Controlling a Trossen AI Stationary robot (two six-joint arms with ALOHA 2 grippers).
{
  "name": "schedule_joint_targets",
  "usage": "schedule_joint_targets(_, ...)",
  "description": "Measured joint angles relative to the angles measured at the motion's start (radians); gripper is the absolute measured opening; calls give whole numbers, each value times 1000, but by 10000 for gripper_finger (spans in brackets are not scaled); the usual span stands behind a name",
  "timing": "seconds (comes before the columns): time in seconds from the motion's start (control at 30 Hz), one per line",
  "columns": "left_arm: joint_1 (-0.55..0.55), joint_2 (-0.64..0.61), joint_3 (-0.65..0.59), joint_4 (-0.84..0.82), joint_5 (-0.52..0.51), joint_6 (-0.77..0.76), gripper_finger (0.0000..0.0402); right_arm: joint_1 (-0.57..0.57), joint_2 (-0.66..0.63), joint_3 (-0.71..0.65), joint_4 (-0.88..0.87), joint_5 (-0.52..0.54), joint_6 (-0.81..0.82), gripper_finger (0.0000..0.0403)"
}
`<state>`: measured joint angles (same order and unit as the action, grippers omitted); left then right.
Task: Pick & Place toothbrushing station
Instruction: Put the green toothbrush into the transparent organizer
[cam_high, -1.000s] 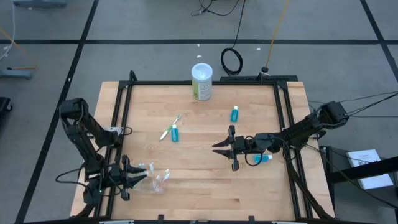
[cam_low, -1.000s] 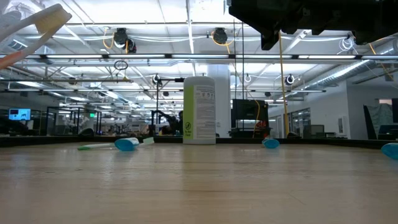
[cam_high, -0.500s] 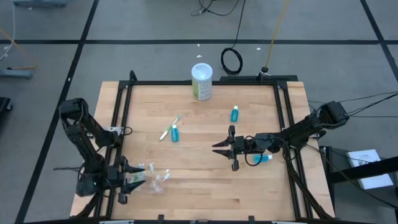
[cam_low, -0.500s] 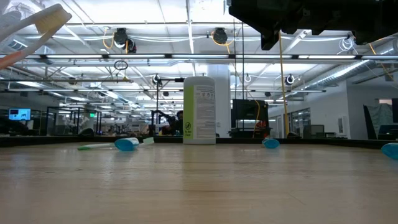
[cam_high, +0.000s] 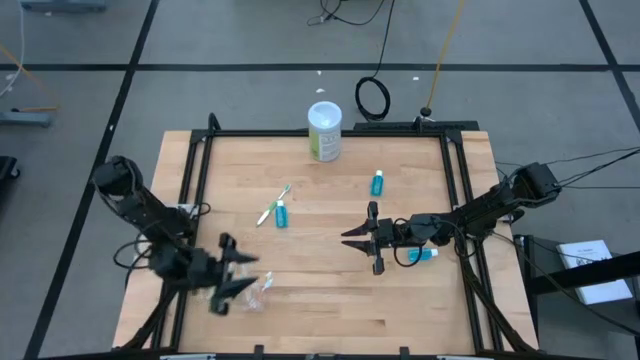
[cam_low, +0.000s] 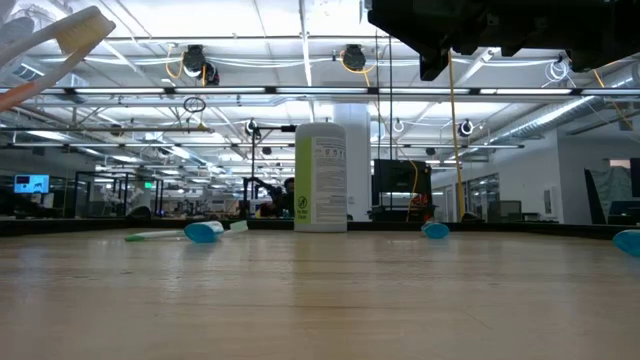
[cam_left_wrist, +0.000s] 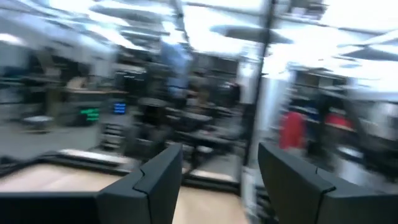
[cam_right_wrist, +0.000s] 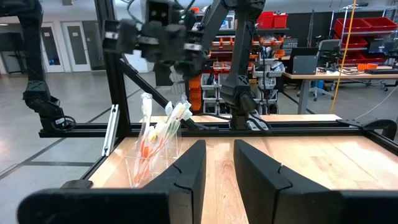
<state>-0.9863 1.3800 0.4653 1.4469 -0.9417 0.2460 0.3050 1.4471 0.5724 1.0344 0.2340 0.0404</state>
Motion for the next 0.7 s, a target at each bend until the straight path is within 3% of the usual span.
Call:
schedule_joint_targets(0.13,139,-29,55,-162,-28,-105,214,0,0,0,0,0,0,73)
schedule_joint_targets(0.27,281,-82,178,-611,13,-279,214,0,0,0,0,0,0,73)
schedule_joint_targets(0.5,539,-108,508,-1414,159,-530,214,0,0,0,0,-1,-1,73)
schedule_joint_targets(0.7,824,-51,641,-1771,305,-746,214,0,0,0,0,-1,-1,73)
